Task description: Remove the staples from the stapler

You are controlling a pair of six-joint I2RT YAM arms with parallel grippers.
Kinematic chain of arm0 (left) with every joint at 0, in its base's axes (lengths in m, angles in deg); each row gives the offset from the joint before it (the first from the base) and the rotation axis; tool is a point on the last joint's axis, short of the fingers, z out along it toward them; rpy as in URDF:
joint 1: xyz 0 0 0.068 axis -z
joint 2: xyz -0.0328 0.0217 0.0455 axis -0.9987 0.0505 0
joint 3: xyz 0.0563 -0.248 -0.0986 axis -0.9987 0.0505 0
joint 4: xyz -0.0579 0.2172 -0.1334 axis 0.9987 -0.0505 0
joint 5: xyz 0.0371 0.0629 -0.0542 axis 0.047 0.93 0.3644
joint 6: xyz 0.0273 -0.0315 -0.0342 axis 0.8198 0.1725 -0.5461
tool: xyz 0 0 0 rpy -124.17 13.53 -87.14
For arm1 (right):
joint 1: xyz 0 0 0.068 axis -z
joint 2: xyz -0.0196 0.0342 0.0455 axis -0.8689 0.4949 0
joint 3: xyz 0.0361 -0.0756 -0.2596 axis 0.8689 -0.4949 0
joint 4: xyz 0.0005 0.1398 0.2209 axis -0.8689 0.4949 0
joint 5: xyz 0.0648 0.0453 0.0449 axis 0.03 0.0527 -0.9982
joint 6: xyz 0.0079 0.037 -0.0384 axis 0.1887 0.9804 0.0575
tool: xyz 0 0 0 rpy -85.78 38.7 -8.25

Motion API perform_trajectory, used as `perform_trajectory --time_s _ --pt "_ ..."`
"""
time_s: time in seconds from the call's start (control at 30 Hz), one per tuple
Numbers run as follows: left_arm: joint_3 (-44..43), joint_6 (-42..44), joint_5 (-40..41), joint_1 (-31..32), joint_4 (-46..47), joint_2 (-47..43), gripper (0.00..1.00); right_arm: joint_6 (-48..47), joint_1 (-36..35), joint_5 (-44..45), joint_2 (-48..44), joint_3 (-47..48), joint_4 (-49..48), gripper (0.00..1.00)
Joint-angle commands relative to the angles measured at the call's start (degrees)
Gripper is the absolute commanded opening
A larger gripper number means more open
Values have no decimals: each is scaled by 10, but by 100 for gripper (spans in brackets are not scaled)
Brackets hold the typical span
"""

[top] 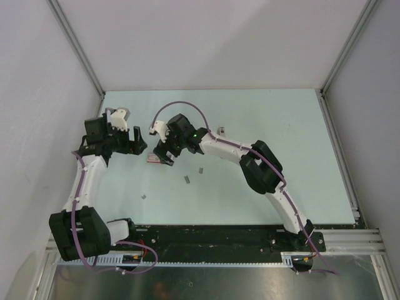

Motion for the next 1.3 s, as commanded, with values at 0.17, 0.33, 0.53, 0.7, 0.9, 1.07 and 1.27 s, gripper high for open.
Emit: perform_trajectory --time_s 0.17,0.33,0.53,0.7,0.9,1.07,1.27 --pt "-18 -12 -22 -24 -8 -4 94 -47 -15 -26 70 89 40 98" --pt "-19 -10 -27 -29 -15 -7 94 -64 -27 4 89 96 39 95" --pt "-22 -5 -30 -33 -21 -8 94 -70 -30 36 99 97 29 92" --pt "-22 -4 -33 -37 -23 -9 94 -67 -29 49 105 98 20 87" --pt "-17 -2 -36 -38 -23 -8 94 -59 -27 53 118 114 37 68" --pt "-16 -1 -39 -38 -23 -9 94 -48 -22 42 120 119 47 54" --pt "-15 2 -37 -38 -23 -13 93 -45 -23 42 120 119 54 45"
